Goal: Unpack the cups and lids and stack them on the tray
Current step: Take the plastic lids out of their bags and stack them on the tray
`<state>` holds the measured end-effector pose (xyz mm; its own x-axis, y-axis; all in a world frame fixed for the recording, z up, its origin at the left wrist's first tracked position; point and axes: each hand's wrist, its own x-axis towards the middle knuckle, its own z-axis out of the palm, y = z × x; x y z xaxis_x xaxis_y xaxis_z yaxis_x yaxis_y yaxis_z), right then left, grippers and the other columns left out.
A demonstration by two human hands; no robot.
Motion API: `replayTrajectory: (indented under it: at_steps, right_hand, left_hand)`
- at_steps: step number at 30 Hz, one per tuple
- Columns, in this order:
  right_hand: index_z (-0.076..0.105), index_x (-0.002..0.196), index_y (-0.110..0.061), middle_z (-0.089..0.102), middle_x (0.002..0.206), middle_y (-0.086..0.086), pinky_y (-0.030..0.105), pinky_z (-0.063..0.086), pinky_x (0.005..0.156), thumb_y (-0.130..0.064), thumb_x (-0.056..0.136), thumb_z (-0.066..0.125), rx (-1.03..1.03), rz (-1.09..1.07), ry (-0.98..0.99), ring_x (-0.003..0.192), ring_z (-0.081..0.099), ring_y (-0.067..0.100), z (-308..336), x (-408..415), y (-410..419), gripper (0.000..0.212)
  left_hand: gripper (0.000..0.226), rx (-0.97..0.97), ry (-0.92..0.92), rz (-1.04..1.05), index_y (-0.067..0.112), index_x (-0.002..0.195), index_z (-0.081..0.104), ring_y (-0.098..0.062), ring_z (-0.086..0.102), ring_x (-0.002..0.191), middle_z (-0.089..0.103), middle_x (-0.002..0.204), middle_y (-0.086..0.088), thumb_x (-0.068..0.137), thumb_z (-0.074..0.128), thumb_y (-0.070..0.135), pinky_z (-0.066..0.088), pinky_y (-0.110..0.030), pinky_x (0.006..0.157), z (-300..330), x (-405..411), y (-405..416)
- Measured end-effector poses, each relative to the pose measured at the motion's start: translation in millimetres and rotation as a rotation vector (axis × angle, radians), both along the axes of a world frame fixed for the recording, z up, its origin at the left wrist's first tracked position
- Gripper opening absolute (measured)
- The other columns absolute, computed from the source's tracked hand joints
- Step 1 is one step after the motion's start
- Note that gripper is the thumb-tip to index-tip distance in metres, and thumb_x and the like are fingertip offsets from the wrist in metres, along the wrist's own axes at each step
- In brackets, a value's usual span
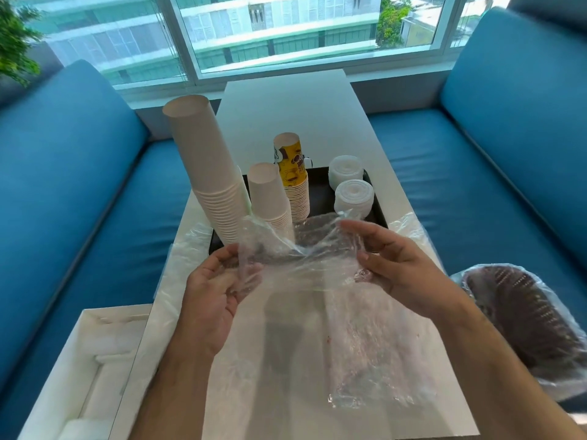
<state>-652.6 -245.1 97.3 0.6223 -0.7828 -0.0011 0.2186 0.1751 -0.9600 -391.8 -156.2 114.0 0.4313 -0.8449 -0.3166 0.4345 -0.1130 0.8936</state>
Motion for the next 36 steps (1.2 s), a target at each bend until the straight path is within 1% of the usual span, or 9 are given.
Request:
replayTrajectory:
  at_steps: [6, 9, 12, 16, 20, 23, 28, 32, 36]
  right_hand:
    - [0.033, 0.155, -0.034, 0.036, 0.159, -0.016, 0.033, 0.062, 0.072, 0.010, 0.081, 0.067, -0.035, 0.128, 0.032, 0.069, 0.057, 0.015, 4, -12, -7, 0.092]
    - [0.024, 0.156, -0.042, 0.030, 0.160, -0.023, 0.031, 0.061, 0.065, 0.021, 0.079, 0.067, -0.085, 0.208, 0.090, 0.070, 0.058, 0.019, 7, -15, -10, 0.109]
    - [0.019, 0.157, -0.044, 0.027, 0.161, -0.021, 0.032, 0.060, 0.062, 0.025, 0.077, 0.068, -0.147, 0.275, 0.109, 0.083, 0.061, 0.031, 11, -14, -13, 0.117]
    - [0.018, 0.157, -0.042, 0.029, 0.161, -0.018, 0.033, 0.059, 0.062, 0.023, 0.075, 0.071, -0.160, 0.264, 0.092, 0.105, 0.063, 0.037, 13, -14, -16, 0.119]
    - [0.025, 0.156, -0.043, 0.033, 0.157, -0.026, 0.034, 0.059, 0.063, 0.020, 0.072, 0.074, -0.145, 0.172, 0.107, 0.101, 0.051, 0.057, 8, -23, -20, 0.116]
    - [0.027, 0.156, -0.039, 0.033, 0.155, -0.029, 0.035, 0.059, 0.067, 0.020, 0.070, 0.073, -0.128, 0.111, 0.100, 0.081, 0.054, 0.034, 7, -30, -19, 0.114]
    - [0.046, 0.148, -0.028, 0.051, 0.150, -0.006, 0.044, 0.056, 0.096, 0.000, 0.078, 0.071, 0.001, 0.032, 0.018, 0.112, 0.064, 0.033, 4, -24, -19, 0.080]
    - [0.074, 0.114, -0.030, 0.070, 0.121, 0.005, 0.031, 0.059, 0.082, -0.017, 0.075, 0.075, -0.022, -0.088, 0.081, 0.100, 0.068, 0.022, 3, -11, -20, 0.041]
    - [0.075, 0.115, -0.026, 0.070, 0.120, 0.006, 0.030, 0.056, 0.079, 0.001, 0.089, 0.068, -0.099, -0.141, 0.145, 0.092, 0.064, 0.024, -4, -7, -23, 0.038]
  left_hand:
    - [0.051, 0.024, -0.009, -0.062, 0.006, 0.108, 0.068, -0.022, 0.075, 0.080, 0.078, 0.094, -0.003, 0.088, 0.032, -0.025, 0.062, -0.028, 0.069, -3, 13, 5]
    - [0.030, 0.092, -0.035, -0.211, 0.004, 0.111, 0.068, -0.027, 0.071, 0.082, 0.075, 0.105, -0.011, 0.101, 0.046, 0.022, 0.059, -0.038, 0.071, -1, 17, 6]
    - [0.055, 0.228, -0.191, -0.374, 0.007, 0.110, 0.069, -0.027, 0.068, 0.080, 0.072, 0.101, -0.010, 0.080, 0.061, 0.053, 0.056, -0.035, 0.069, -2, 15, -1]
    - [0.031, 0.207, -0.290, -0.312, 0.011, 0.085, 0.073, -0.017, 0.063, 0.067, 0.068, 0.080, -0.005, 0.073, 0.072, 0.039, 0.052, -0.029, 0.063, -2, 5, -8]
    - [0.016, 0.057, -0.108, -0.092, 0.011, 0.082, 0.075, -0.010, 0.064, 0.066, 0.069, 0.075, -0.004, 0.075, 0.070, 0.025, 0.059, -0.022, 0.065, -7, 10, -8]
    - [0.013, -0.029, -0.079, -0.072, 0.013, 0.072, 0.076, -0.010, 0.065, 0.068, 0.070, 0.075, -0.004, 0.063, 0.078, 0.023, 0.059, -0.020, 0.066, -10, 16, -6]
    - [0.033, -0.046, -0.097, -0.287, 0.015, 0.082, 0.075, -0.020, 0.072, 0.077, 0.073, 0.093, -0.009, 0.056, 0.090, 0.028, 0.060, -0.025, 0.068, -6, 25, -1]
    - [0.060, 0.079, -0.168, -0.503, 0.018, 0.093, 0.077, -0.030, 0.071, 0.091, 0.073, 0.109, -0.012, 0.058, 0.086, 0.066, 0.059, -0.039, 0.079, 1, 28, -5]
    - [0.031, 0.117, -0.285, -0.336, 0.012, 0.086, 0.077, -0.028, 0.069, 0.087, 0.075, 0.098, -0.013, 0.081, 0.066, 0.040, 0.056, -0.038, 0.080, 1, 21, -11]
